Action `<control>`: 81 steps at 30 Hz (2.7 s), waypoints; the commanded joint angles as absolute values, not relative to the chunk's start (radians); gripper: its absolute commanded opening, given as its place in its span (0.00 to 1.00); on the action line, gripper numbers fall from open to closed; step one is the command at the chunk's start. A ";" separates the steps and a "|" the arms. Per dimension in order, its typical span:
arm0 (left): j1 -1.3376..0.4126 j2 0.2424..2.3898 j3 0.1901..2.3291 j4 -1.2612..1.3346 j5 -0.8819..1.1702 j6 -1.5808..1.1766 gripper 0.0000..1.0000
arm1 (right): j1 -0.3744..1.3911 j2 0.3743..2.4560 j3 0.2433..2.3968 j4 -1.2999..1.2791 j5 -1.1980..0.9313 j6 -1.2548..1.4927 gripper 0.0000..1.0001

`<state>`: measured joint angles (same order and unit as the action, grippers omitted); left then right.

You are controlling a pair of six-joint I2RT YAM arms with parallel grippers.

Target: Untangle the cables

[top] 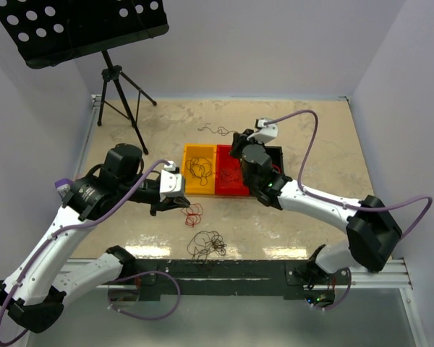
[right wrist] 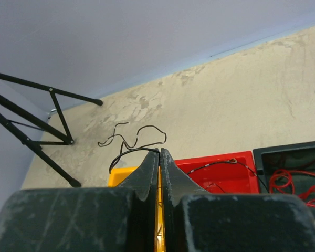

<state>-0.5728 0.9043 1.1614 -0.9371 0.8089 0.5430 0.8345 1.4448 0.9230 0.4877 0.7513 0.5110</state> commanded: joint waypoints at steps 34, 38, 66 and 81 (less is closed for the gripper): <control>-0.577 0.894 1.192 -0.914 0.804 0.558 0.08 | 0.833 1.482 0.960 0.505 0.632 0.661 0.00; -0.575 0.894 1.186 -0.910 0.804 0.566 0.08 | 0.830 1.439 0.867 0.528 0.655 0.676 0.00; -0.575 0.900 1.197 -0.904 0.811 0.549 0.08 | 0.827 1.319 0.729 0.255 0.819 0.844 0.00; -0.575 0.902 1.200 -0.904 0.808 0.551 0.08 | 0.827 1.535 0.912 0.207 0.764 0.778 0.00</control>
<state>-0.5728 0.9054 1.1721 -0.9291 0.7982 0.5438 0.8299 1.4734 0.8154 0.1967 0.7834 0.8066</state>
